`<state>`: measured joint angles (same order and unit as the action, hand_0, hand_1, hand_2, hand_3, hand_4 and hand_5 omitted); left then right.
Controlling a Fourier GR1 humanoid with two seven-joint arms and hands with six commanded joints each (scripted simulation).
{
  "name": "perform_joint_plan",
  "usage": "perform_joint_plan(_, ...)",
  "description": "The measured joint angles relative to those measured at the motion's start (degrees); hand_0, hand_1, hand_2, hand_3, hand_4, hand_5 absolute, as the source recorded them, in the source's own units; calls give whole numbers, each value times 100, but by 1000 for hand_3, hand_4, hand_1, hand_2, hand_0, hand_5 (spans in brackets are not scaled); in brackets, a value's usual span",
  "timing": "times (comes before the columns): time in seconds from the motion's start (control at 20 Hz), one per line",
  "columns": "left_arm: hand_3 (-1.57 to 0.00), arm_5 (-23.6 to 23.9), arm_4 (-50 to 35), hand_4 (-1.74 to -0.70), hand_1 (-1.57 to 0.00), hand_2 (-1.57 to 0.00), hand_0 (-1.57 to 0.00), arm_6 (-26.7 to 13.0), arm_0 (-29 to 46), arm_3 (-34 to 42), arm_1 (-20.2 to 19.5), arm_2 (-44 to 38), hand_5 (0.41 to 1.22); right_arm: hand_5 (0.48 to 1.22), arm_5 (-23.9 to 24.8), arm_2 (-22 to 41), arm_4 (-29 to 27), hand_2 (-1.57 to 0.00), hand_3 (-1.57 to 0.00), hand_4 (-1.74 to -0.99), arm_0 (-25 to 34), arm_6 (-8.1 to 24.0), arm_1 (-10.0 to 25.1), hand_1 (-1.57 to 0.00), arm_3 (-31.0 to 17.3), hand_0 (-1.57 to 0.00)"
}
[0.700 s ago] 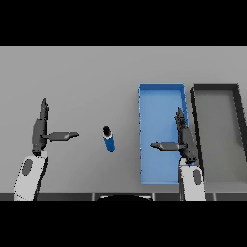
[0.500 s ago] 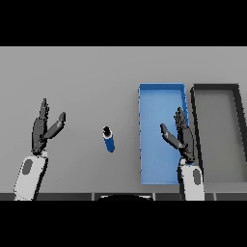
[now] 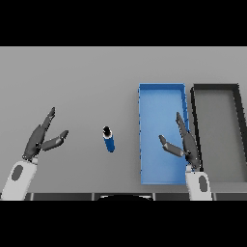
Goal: Pick up the blue pipe and place it into the blue bin.
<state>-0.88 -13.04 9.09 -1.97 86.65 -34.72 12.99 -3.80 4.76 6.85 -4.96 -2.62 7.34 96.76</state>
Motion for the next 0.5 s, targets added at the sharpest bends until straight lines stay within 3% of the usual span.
perform_joint_plan(0.25, 1, -684, -101, -1031, 1, 1, 1, -53, -2, 212, -204, 300, 565, 595, 6, 46, 56, 1, 1, -1225, 11, -64, -6, 1, 22, 1)
perform_joint_plan(0.3, 1, -789, -55, -1037, 1, 1, 1, -68, 45, 336, -258, 407, 548, 601, -61, 15, 4, 1, 1, -1223, -17, -219, 45, 1, -8, 1)
perform_joint_plan(0.5, 1, -1103, -50, -1076, 1, 1, 1, -611, 12, 652, -246, 809, 488, 606, -63, 19, -3, 1, 1, -1239, 39, -298, 12, 1, -53, 1)
